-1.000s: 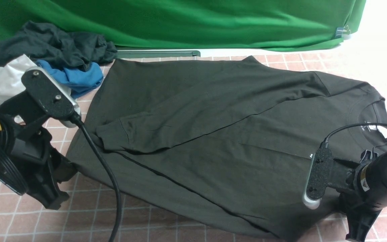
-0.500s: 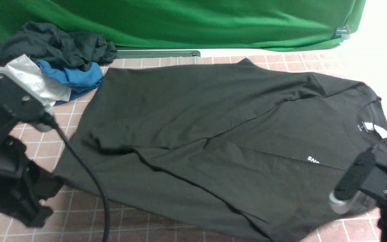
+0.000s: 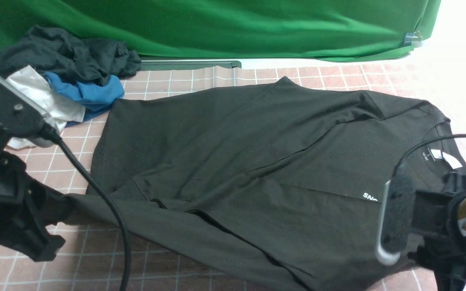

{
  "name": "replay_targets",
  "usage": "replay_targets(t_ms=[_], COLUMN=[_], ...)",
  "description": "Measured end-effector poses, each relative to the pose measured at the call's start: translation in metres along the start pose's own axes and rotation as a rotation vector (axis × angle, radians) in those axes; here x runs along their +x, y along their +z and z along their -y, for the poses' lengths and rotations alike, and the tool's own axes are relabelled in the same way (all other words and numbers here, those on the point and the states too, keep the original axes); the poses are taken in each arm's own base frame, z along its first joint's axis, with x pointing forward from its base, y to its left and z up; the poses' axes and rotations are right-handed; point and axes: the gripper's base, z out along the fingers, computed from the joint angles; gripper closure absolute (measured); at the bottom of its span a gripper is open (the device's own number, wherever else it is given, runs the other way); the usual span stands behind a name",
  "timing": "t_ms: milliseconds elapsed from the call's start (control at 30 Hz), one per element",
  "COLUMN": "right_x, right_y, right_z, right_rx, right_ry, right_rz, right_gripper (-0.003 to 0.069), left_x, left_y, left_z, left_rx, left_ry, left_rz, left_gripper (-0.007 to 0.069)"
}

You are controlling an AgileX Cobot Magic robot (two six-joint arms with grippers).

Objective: Fold a long-sleeved shirt over a pink coffee tablecloth.
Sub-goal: 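Grasp the near edge of the shirt at its hem and shoulder corners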

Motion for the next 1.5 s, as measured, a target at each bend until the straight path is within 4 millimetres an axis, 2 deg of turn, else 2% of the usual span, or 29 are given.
replay_targets(t_ms=[100,367,567,700,833,933,1333,1500], right_x=[-0.003,-0.008,-0.009,-0.009,-0.009,-0.009,-0.012,-0.017], right_y=[0.015,0.050,0.052,0.052,0.053,0.053,0.053,0.050], right_z=[-0.001,-0.004,-0.003,-0.003,-0.003,-0.002,0.002,0.008], right_rx=[-0.041,-0.126,-0.126,-0.125,-0.122,-0.115,-0.064,-0.037], right_ry=[-0.081,-0.212,-0.234,-0.238,-0.247,-0.253,-0.281,-0.231], right_rz=[-0.032,-0.092,-0.097,-0.099,-0.101,-0.097,-0.072,-0.056], right_gripper=[0.0242,0.0253,0.0256,0.0286,0.0398,0.0438,0.0451,0.0427], left_x=[-0.001,-0.002,-0.002,-0.002,-0.002,-0.002,-0.002,-0.003], left_y=[0.004,0.005,0.005,0.005,0.005,0.005,0.005,0.005], left_z=[-0.001,-0.002,-0.002,-0.002,-0.002,-0.002,-0.003,-0.003], left_rx=[0.005,0.000,-0.001,-0.001,-0.001,-0.001,-0.002,-0.002], left_ry=[-0.002,-0.001,-0.001,-0.001,-0.001,-0.002,-0.002,-0.002], left_rz=[-0.014,-0.008,-0.008,-0.008,-0.008,-0.008,-0.007,-0.006], left_gripper=[0.0582,0.0582,0.0582,0.0582,0.0582,0.0582,0.0582,0.0582])
